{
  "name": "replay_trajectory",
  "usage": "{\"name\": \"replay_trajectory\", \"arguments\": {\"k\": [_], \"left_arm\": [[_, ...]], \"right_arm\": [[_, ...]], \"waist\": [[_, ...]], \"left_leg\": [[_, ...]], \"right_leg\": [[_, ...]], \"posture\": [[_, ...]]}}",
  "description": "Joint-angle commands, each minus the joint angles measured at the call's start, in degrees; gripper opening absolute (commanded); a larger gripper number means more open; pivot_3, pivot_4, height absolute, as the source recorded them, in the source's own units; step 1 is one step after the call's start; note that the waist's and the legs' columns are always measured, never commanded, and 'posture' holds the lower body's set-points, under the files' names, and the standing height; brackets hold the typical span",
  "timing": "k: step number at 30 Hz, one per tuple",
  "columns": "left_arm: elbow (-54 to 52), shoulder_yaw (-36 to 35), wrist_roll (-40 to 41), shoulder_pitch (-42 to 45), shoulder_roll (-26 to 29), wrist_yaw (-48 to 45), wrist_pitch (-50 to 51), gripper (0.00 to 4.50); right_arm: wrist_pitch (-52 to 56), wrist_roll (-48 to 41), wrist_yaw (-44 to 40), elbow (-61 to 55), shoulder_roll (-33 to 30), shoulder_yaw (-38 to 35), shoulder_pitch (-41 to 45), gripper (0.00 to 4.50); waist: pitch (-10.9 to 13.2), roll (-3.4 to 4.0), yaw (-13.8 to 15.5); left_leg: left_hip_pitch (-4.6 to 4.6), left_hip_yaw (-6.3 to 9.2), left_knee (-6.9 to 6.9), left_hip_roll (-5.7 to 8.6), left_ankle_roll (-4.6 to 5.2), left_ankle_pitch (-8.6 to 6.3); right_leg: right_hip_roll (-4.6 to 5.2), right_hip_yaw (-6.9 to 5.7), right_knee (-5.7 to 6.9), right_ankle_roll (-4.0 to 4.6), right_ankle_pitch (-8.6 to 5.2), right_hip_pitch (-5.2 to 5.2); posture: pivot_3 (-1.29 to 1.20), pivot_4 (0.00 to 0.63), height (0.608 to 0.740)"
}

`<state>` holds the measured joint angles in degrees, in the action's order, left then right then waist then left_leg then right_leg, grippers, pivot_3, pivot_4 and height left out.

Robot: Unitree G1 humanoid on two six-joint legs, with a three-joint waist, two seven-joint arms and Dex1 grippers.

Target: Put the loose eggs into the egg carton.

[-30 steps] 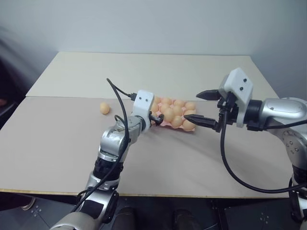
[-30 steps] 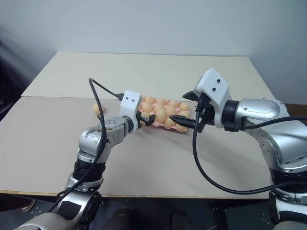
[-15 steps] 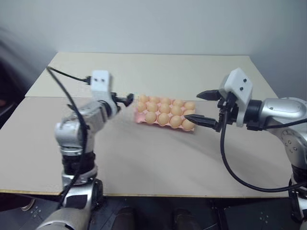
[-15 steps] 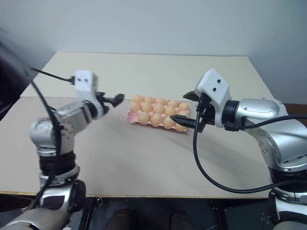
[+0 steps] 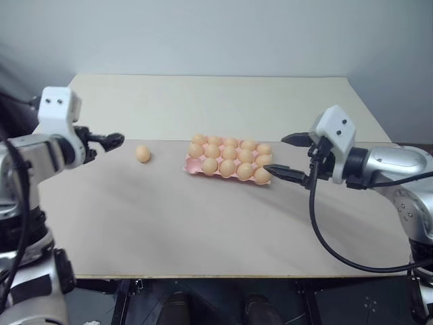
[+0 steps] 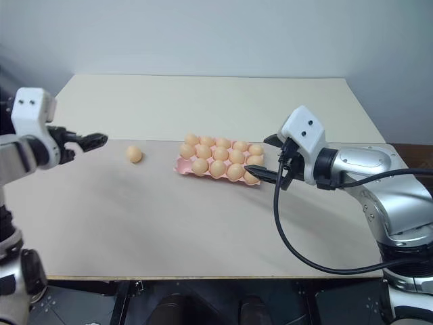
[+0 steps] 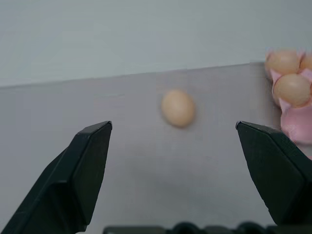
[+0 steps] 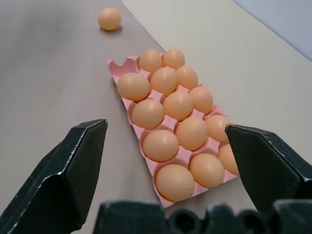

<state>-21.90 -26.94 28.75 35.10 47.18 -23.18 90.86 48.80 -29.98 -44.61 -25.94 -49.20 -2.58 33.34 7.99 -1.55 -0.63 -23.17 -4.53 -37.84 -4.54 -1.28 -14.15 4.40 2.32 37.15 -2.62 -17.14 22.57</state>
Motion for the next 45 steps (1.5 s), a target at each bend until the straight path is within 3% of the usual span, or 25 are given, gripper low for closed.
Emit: {"name": "replay_trajectory", "arguments": {"k": [1, 8, 12, 15, 20, 27, 37, 45], "left_arm": [[-7.71, -5.62, 5.96, -3.04, -0.17, -1.79, 1.64, 4.44], [-13.97, -9.77, 7.53, -5.46, -5.98, 1.43, 1.64, 4.44], [-12.79, -5.32, 3.99, -5.07, -10.04, 6.41, 0.02, 4.44], [-8.84, -0.09, 0.33, -6.80, -14.47, 9.45, -7.53, 4.44], [3.12, 6.43, -5.58, -6.27, -19.79, 11.42, -23.90, 4.44], [23.97, 12.27, -13.27, 1.79, -24.89, 14.92, -42.49, 4.44], [45.54, 14.36, -18.00, 13.16, -27.75, 19.17, -53.14, 4.44], [54.31, 14.16, -19.41, 16.09, -28.64, 21.27, -57.14, 4.44]], "right_arm": [[-2.53, 0.55, -0.95, 0.23, -0.56, -0.82, 1.24, 4.50], [-3.90, 1.48, -2.14, 2.15, -0.14, 0.67, 2.88, 4.50], [-4.05, 2.02, -2.21, 2.52, 0.35, 1.55, 3.43, 4.50], [-3.59, 1.98, -2.08, 2.33, 0.81, 1.93, 3.86, 4.50], [-2.45, 1.37, -2.19, 1.29, 0.71, 1.97, 3.82, 4.50], [-1.33, 0.96, -1.52, 0.32, 0.66, 1.63, 3.71, 4.50], [-0.31, 0.47, -1.40, -0.86, 0.78, 1.44, 4.11, 4.50], [-0.07, 0.49, -1.44, -1.23, 0.82, 1.36, 3.65, 4.50]], "waist": [[0.00, 0.00, 0.32], [0.00, -0.01, 0.90], [-0.01, 0.00, 1.05], [-0.01, 0.00, 1.27], [-0.01, -0.01, 1.32], [-0.01, -0.01, 1.37], [-0.01, -0.01, 1.28], [-0.01, -0.02, 1.33]], "left_leg": [[0.00, 0.01, 0.00, -0.01, 0.00, 0.00], [0.01, 0.00, -0.02, 0.02, 0.01, -0.01], [0.01, 0.01, -0.02, 0.02, 0.01, -0.01], [0.05, 0.01, -0.03, 0.05, 0.01, -0.01], [0.02, 0.00, -0.03, 0.05, 0.01, -0.01], [0.00, 0.01, -0.06, 0.06, 0.02, -0.01], [-0.03, 0.01, -0.06, 0.06, 0.01, 0.00], [-0.06, 0.01, -0.06, 0.06, -0.02, 0.01]], "right_leg": [[0.00, -0.01, 0.00, 0.00, 0.00, 0.00], [0.01, 0.01, -0.03, 0.01, 0.00, -0.04], [0.01, 0.02, -0.04, 0.01, 0.00, -0.03], [0.03, 0.02, -0.03, 0.01, 0.01, -0.09], [0.03, 0.01, -0.03, 0.02, 0.01, -0.07], [0.04, -0.02, -0.04, 0.01, 0.01, -0.09], [0.02, -0.05, 0.01, 0.00, 0.01, -0.07], [0.03, -0.09, 0.02, 0.00, 0.02, -0.07]], "posture": [[0.00, 0.150, 0.740], [0.00, 0.150, 0.740], [0.00, 0.150, 0.740], [0.00, 0.150, 0.740], [0.00, 0.150, 0.740], [0.00, 0.150, 0.740], [0.00, 0.150, 0.740], [0.00, 0.150, 0.740]]}}
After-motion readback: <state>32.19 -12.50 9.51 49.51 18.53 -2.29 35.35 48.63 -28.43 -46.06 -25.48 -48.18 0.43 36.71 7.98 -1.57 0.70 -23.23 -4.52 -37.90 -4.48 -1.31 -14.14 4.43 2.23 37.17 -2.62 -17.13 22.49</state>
